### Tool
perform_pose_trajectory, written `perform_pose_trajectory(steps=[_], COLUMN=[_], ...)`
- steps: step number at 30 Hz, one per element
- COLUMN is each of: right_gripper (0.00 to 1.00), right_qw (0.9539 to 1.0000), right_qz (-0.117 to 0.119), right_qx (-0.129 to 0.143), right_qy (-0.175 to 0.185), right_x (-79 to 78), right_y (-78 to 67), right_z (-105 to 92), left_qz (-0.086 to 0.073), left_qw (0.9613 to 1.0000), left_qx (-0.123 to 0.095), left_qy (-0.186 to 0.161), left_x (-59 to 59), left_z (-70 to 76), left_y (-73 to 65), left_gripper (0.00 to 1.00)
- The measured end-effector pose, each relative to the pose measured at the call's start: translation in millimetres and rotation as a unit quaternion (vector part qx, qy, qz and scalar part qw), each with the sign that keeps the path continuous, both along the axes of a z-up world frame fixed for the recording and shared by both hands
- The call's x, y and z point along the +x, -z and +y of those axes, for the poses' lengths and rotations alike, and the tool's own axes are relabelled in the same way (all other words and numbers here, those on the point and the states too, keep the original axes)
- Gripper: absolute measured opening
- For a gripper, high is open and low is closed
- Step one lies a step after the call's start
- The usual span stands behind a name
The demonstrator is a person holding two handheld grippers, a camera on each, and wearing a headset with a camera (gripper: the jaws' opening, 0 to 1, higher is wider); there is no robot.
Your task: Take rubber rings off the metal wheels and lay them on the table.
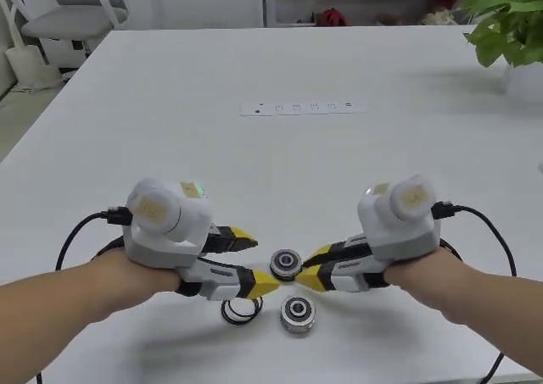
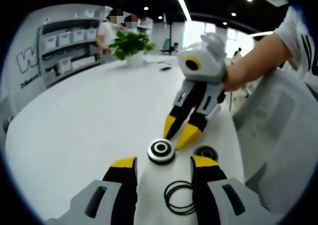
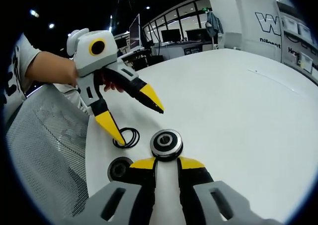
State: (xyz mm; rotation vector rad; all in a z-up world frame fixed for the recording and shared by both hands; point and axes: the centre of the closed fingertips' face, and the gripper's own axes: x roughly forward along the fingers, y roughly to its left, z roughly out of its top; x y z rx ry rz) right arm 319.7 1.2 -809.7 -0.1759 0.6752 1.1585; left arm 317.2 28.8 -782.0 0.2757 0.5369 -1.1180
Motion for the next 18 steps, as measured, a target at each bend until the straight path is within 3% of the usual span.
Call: perform_pose_trajectory(steps=[18], right_gripper=[0.12], right_qw=[1.0], right_qz=[-0.005], right_qx=[0.002], right_qy=[0.005], right_x=[1.5], right_y=[0.8], right_z=[0.4], left_qz=[0.002], left_qw=[1.0], left_qx=[-0.002], left_qy=[0.004], left_x=[7.3], left_z=[-22.8], left_y=[2.8], left_gripper=[0.28])
